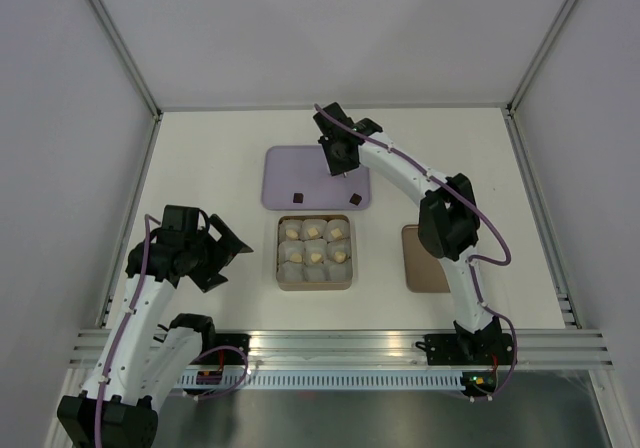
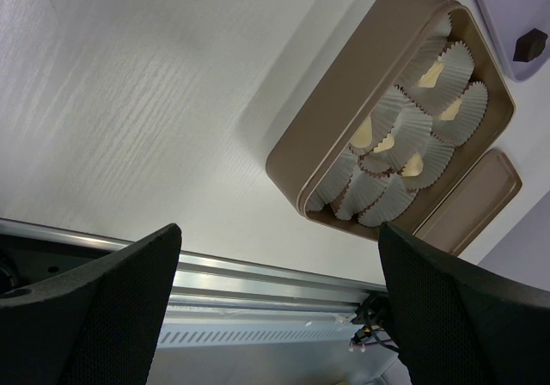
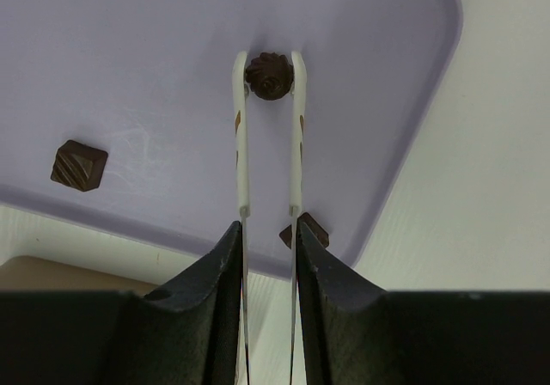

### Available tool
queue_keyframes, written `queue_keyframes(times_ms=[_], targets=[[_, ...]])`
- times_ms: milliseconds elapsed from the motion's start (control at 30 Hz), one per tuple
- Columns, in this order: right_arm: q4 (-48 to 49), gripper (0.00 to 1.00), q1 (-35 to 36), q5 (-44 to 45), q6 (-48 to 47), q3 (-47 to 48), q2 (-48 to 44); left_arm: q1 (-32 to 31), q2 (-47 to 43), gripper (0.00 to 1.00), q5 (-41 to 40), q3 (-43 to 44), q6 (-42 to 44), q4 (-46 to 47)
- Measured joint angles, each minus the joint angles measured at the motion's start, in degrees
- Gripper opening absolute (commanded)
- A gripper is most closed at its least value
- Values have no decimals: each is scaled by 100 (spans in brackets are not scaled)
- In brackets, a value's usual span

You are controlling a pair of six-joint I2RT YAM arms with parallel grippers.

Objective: Pack the chocolate

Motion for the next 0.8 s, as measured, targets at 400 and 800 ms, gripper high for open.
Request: queue_keyframes(times_ms=[400,800], targets=[[-39,11,208,-190,-59,-988,-1580,0,199,100,127,17,0,0],[-734,11,1991,-247,516,-1729,-3202,-37,577,99,238,66,61,-22]])
